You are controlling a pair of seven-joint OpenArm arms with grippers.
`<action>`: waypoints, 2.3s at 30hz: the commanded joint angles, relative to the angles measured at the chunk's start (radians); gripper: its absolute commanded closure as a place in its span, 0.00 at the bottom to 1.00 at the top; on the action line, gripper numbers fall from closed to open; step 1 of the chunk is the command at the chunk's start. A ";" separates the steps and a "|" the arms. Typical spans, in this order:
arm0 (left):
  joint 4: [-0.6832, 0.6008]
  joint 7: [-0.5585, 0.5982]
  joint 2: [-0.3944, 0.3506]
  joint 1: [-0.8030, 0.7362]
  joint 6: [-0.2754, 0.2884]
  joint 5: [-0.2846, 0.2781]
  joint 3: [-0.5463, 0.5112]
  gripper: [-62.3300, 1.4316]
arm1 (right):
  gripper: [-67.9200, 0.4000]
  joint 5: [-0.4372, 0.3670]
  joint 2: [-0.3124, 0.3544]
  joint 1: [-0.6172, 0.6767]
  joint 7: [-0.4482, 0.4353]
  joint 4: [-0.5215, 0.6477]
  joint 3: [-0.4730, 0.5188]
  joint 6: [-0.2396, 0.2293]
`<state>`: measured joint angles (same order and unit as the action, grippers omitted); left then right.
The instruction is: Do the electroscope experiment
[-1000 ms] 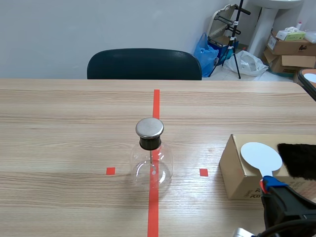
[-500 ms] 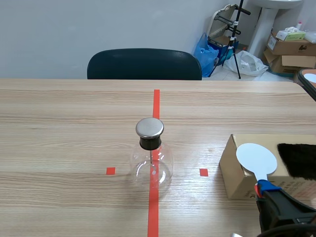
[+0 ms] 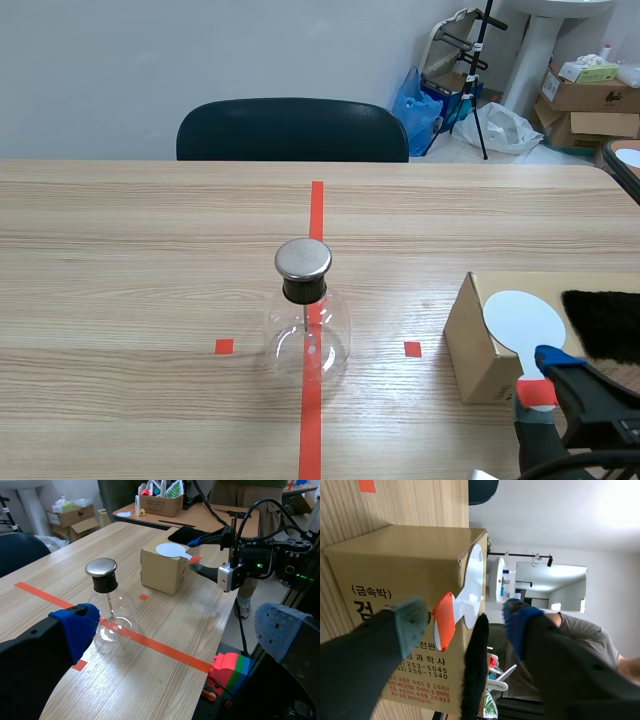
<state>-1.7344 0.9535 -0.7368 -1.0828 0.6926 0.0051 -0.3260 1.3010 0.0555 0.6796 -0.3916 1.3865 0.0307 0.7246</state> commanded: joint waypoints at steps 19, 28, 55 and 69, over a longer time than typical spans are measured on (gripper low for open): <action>-0.004 0.018 0.008 0.003 0.003 0.015 -0.003 0.00 | 0.00 -0.006 0.000 0.002 0.031 0.008 0.004 0.058; -0.004 0.018 0.008 0.003 0.003 0.015 -0.003 0.00 | 0.00 0.002 0.000 0.002 0.031 0.008 0.004 0.058; -0.004 0.018 0.008 0.003 0.003 0.015 -0.003 0.00 | 0.00 0.001 0.000 0.002 0.031 0.008 0.004 0.058; -0.004 0.018 0.008 0.003 0.003 0.015 -0.003 0.00 | 0.00 0.001 0.000 0.002 0.031 0.008 0.004 0.058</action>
<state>-1.7344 0.9539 -0.7368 -1.0828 0.6926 0.0334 -0.3260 1.3060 0.0555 0.6796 -0.3649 1.3865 0.0307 0.7246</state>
